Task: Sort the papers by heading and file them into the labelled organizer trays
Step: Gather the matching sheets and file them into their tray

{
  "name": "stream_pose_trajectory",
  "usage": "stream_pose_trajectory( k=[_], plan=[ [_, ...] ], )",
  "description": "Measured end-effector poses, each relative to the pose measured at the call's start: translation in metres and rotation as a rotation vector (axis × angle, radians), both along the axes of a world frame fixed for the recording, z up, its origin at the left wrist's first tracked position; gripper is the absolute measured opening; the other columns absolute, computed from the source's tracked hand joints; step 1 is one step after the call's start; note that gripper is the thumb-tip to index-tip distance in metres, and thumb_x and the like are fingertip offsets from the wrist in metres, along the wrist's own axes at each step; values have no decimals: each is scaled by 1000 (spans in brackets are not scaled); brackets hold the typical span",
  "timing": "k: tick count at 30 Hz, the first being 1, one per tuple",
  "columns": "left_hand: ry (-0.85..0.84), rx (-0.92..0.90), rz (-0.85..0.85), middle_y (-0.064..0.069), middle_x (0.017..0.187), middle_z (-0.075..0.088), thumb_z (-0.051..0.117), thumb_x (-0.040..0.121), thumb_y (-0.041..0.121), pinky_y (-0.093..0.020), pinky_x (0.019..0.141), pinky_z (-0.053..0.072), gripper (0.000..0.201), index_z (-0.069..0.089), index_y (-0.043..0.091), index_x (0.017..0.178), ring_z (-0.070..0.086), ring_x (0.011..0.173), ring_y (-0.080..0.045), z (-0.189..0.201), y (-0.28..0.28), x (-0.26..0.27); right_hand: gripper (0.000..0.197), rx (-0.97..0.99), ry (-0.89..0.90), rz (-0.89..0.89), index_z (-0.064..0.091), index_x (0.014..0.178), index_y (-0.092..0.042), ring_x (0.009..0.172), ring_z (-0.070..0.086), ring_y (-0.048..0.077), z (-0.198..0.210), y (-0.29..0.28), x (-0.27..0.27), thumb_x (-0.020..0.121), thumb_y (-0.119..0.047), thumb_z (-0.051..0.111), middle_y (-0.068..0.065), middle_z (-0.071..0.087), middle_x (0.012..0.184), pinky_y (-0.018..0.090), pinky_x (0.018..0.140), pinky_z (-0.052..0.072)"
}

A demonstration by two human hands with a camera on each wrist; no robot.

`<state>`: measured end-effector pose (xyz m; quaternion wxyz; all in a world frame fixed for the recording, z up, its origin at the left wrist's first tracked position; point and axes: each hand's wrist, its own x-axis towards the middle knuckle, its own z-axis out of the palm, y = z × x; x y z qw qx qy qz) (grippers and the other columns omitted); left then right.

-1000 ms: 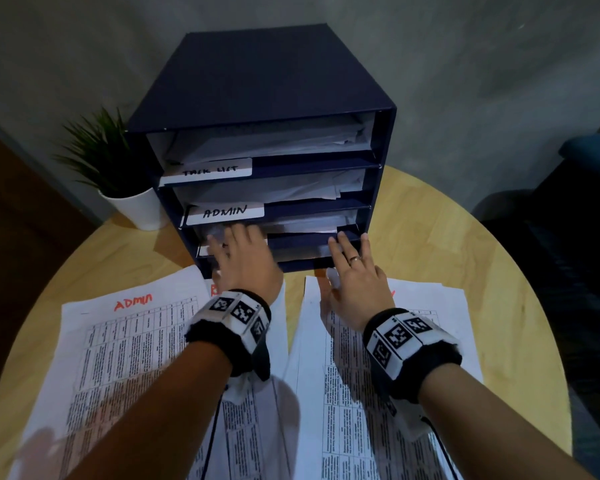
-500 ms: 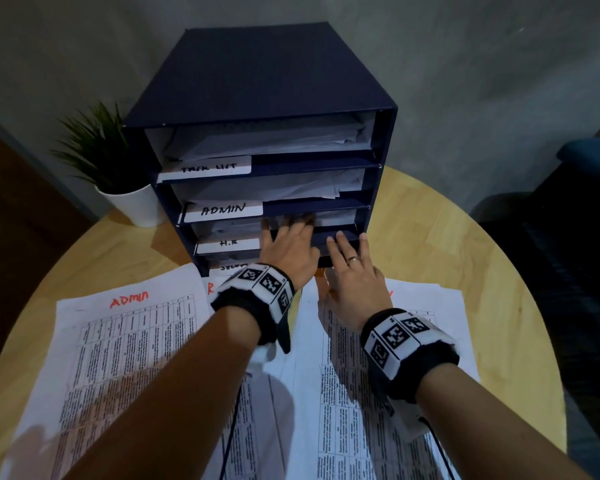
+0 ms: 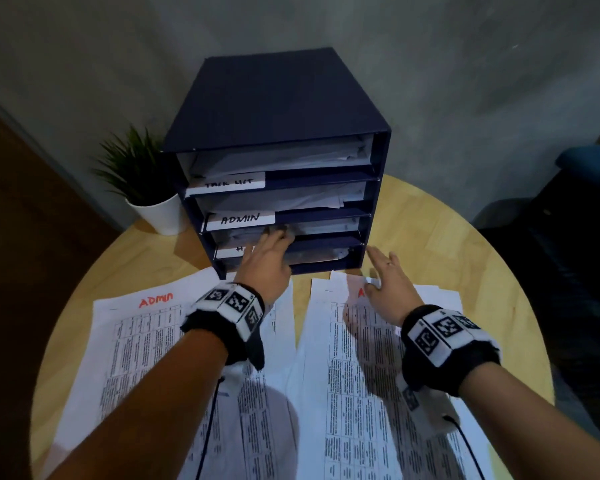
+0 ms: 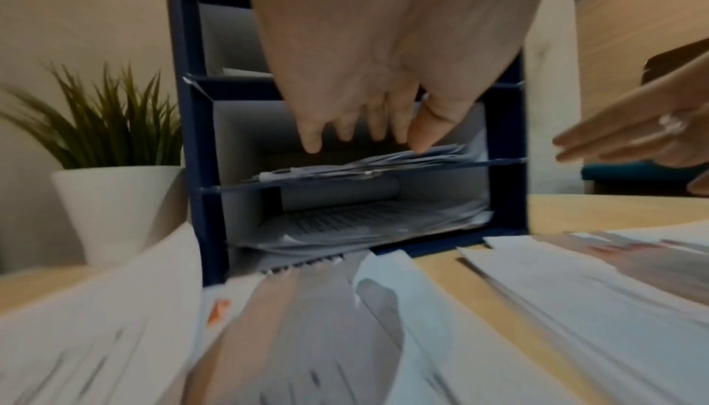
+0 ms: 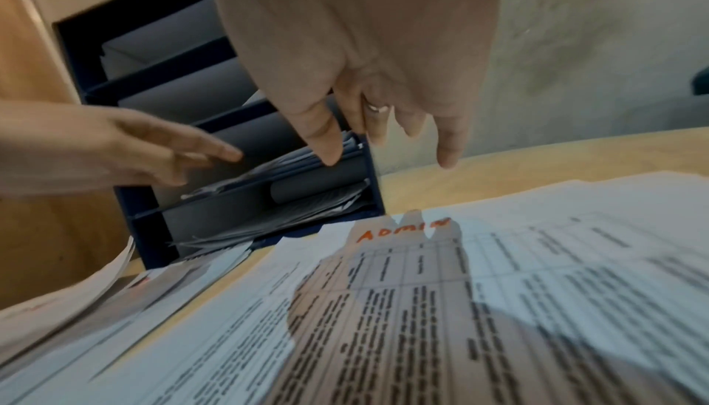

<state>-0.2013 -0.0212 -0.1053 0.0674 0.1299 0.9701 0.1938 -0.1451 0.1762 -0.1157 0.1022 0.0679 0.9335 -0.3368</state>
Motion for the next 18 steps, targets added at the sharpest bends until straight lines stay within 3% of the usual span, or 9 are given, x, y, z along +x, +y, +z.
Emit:
stream_pose_trajectory(
  k=[2,4,8,12,16,18],
  plan=[
    [-39,72,41,-1,153,29,42,91,4,-40,118,24,54,38,18,143,29,142,-22,-8,0,19,61,-11,-96,-37,13,152,-18,149,6,24,3,10,12,98,-7,39,3,7,161,39,119,18],
    [-187,156,120,-5,149,36,42,92,5,-39,113,33,50,40,17,140,39,136,-23,-17,3,38,57,30,-173,-47,14,152,-14,148,12,26,1,19,25,99,-10,37,7,11,160,37,120,19],
    [-402,247,217,-12,147,38,41,96,11,-29,112,34,47,37,9,143,42,134,-26,-32,20,58,60,127,-318,-70,12,151,-10,146,17,31,-12,31,45,98,-19,39,10,18,158,40,118,23],
    [-552,464,337,-12,152,31,42,95,11,-39,114,34,51,32,7,145,40,135,-30,-45,39,59,46,215,-412,-12,36,138,-10,132,35,36,-16,31,58,94,-21,45,16,34,144,41,109,34],
    [-601,641,444,-9,156,25,41,94,8,-43,117,29,56,26,10,148,33,140,-29,-51,51,45,49,278,-430,64,33,141,-16,142,15,39,-24,32,64,95,-27,44,16,16,154,45,115,27],
    [-593,677,472,-9,154,29,44,91,4,-43,116,30,57,30,8,146,34,139,-29,-53,55,36,52,271,-426,60,30,144,-17,146,7,38,-25,33,62,95,-23,46,14,7,158,47,117,25]
  ],
)
